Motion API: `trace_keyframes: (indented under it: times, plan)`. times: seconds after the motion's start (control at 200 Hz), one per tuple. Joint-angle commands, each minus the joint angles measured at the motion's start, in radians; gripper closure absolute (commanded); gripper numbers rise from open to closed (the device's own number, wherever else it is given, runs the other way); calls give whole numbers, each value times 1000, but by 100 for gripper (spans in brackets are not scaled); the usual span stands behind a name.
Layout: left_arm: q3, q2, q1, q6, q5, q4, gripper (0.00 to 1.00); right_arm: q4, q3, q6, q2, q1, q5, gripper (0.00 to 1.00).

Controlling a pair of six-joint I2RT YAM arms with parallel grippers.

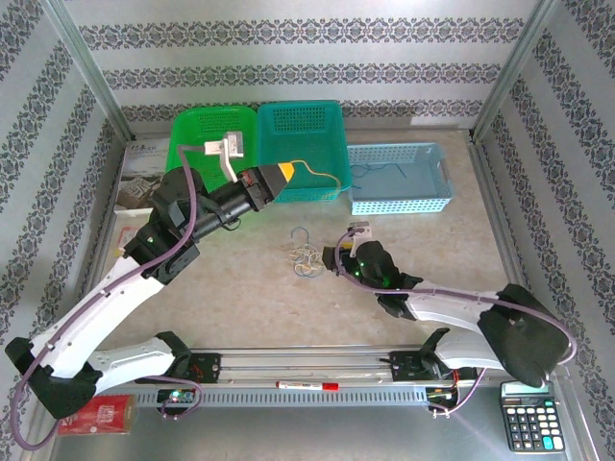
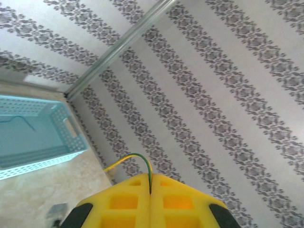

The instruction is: Untangle the cables

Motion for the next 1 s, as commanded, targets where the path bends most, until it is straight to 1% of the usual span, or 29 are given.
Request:
trace_keyframes:
  times: [0.0,0.11,0.18,0.255,0.42,0.435,0.535,0.674,0.844,0.994]
  plan:
    - [-15,-21,19,86,-71,-82,100,-26,-16,22,-92,-8,13,43]
    - [-16,-22,64,153,-120,-154,100,-95,-16,36,-179,-14,5,38]
    - [-8,-14,111,202,-146,-200,100,-141,-16,45,-229,-23,-15,36]
    - [0,7,192,223,-125,-226,100,-198,-16,57,-276,-36,-42,35]
    - [14,89,385,254,-62,-229,100,-291,-16,86,-387,-69,-77,33]
    - [19,100,401,258,-61,-232,100,-297,-41,88,-398,-73,-80,33]
    - [53,178,492,284,-37,-230,100,-351,-56,112,-465,-97,-93,31]
    - [113,299,599,315,-20,-223,100,-444,-58,132,-549,-141,-117,29]
    - [181,438,679,326,4,-199,100,-533,-48,146,-623,-212,-149,29]
    - [248,561,718,338,13,-191,96,-566,-28,154,-636,-281,-201,29]
